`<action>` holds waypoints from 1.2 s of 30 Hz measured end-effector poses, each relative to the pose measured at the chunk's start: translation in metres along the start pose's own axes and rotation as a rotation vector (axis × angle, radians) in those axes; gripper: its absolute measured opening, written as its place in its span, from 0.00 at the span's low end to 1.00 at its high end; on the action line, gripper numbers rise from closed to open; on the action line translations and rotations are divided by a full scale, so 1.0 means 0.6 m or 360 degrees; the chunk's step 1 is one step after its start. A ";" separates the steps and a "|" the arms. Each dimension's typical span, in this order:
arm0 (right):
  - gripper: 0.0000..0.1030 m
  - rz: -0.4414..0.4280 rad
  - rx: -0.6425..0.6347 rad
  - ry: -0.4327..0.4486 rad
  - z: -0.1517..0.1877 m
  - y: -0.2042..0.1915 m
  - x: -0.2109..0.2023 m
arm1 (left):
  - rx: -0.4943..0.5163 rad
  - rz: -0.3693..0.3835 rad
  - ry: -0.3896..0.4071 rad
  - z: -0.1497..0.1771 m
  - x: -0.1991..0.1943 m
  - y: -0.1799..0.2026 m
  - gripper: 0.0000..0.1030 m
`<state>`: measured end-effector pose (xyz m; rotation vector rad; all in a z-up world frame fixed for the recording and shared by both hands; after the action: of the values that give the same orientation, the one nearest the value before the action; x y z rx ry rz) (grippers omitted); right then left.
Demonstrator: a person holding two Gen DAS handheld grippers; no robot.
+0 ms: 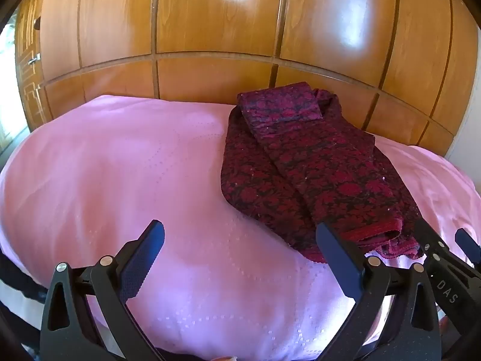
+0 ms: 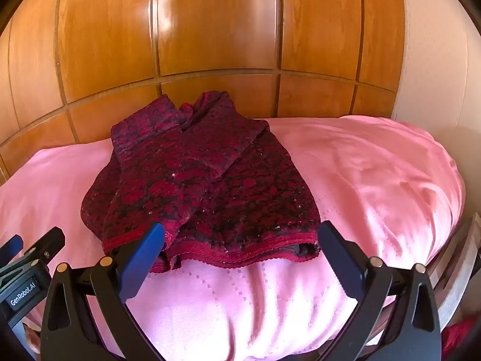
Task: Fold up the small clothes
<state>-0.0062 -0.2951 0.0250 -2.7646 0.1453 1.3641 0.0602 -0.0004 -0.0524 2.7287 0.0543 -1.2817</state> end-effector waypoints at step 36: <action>0.98 0.0003 0.0048 -0.0016 0.005 0.012 0.014 | 0.0057 -0.0012 -0.0041 0.009 0.008 0.018 0.97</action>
<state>-0.0041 -0.3026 0.0166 -2.7331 0.1668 1.3647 0.0601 -0.0122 -0.0585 2.7438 0.0397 -1.3328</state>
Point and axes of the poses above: each gripper's, at about its wrist camera, not at the fingertips, and x roughly the way its jaws point, y to its right, z to its underside, the point moved 8 cm from there along x, roughly the way its jaws point, and after that the axes turned 9 degrees about -y, right-handed, at the moved point
